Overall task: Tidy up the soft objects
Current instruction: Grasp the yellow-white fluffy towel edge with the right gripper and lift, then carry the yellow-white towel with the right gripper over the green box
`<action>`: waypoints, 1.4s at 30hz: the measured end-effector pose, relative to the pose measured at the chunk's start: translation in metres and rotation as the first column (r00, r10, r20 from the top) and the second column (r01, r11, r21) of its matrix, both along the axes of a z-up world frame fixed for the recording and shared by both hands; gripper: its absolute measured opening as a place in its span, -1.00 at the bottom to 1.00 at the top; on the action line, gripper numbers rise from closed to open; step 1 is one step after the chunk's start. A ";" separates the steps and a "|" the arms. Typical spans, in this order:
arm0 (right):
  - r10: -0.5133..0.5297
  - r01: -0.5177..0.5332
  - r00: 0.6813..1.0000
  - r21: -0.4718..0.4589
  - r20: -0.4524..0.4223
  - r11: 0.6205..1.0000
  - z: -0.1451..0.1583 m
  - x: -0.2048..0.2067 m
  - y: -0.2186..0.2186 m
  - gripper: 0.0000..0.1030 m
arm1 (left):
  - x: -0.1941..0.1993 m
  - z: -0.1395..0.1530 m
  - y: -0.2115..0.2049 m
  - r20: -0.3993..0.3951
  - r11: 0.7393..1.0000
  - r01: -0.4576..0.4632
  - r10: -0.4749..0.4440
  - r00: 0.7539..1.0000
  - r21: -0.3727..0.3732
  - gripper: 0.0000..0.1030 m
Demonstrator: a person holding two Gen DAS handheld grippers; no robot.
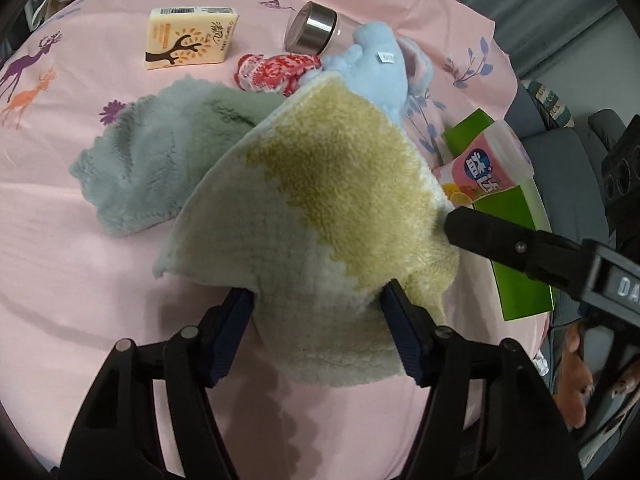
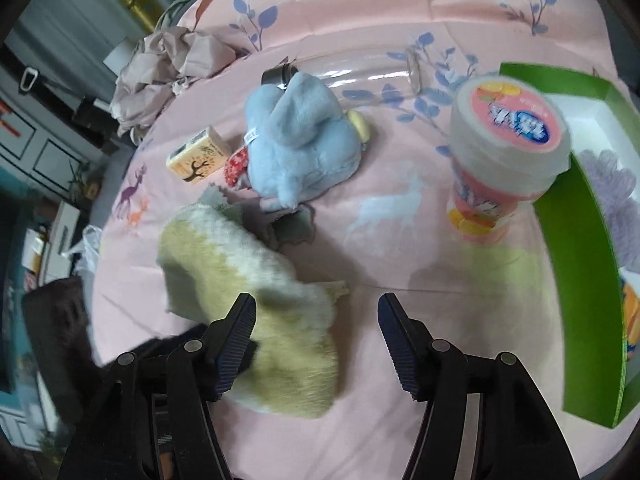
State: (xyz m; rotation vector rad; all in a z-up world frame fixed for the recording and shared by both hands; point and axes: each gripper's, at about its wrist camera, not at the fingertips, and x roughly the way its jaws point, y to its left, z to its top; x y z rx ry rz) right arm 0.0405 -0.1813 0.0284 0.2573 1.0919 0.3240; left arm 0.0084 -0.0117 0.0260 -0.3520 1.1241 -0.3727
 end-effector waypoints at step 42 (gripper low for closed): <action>0.066 -0.158 0.905 0.188 0.421 0.969 0.087 -0.037 0.006 -0.06 | -0.037 0.134 -0.041 0.492 0.994 0.013 -0.066 0.868 0.110 -0.36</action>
